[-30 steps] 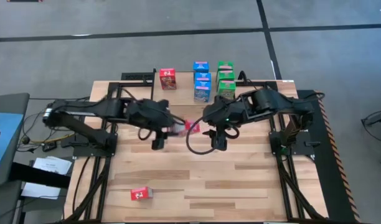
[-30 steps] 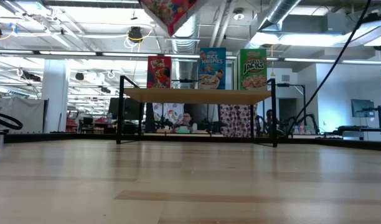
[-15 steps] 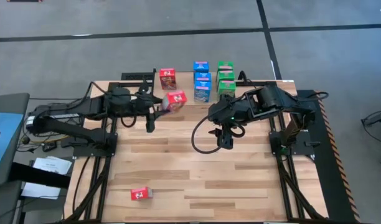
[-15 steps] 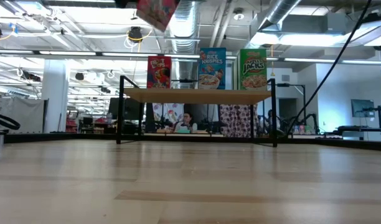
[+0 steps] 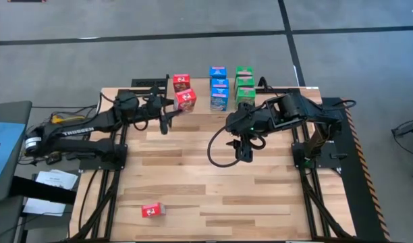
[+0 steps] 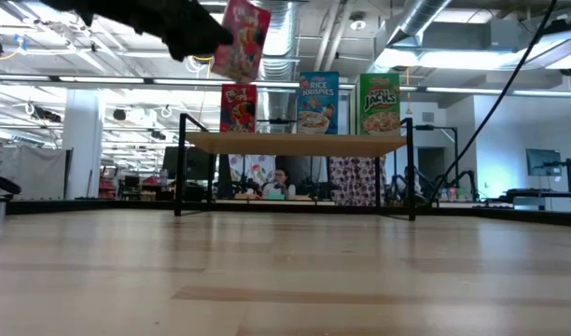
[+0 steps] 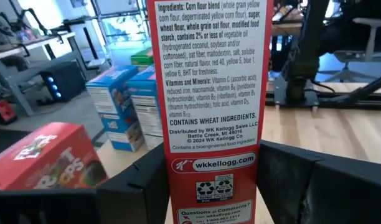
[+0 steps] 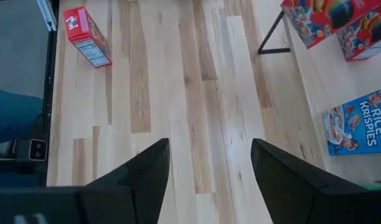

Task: Stack cereal on shelf
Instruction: Put the right red cereal box on the shelf

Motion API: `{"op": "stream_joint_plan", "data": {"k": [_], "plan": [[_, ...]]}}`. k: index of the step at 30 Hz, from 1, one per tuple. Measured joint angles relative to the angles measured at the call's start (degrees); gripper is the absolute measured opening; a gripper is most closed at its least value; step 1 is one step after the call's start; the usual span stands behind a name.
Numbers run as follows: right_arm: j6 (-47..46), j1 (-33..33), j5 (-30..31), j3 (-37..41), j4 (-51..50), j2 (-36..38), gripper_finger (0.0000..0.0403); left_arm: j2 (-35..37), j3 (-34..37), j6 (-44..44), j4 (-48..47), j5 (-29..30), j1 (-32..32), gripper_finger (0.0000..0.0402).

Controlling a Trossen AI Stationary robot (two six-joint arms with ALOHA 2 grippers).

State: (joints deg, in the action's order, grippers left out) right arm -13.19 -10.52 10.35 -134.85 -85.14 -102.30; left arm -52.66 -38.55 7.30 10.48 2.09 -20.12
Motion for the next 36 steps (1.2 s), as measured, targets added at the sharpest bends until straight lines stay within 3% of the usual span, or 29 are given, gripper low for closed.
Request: {"op": "stream_joint_plan", "data": {"k": [15,36], "plan": [[-0.4,0.0,0.0,0.0,0.3,0.0,0.025,-8.4,1.6,-3.9,3.9,-15.0,-14.1,0.0181],[-0.4,-0.4,0.0,0.0,0.3,0.0,0.025,-11.1,1.6,-7.7,1.3,-16.9,-21.2,0.0181]]}}
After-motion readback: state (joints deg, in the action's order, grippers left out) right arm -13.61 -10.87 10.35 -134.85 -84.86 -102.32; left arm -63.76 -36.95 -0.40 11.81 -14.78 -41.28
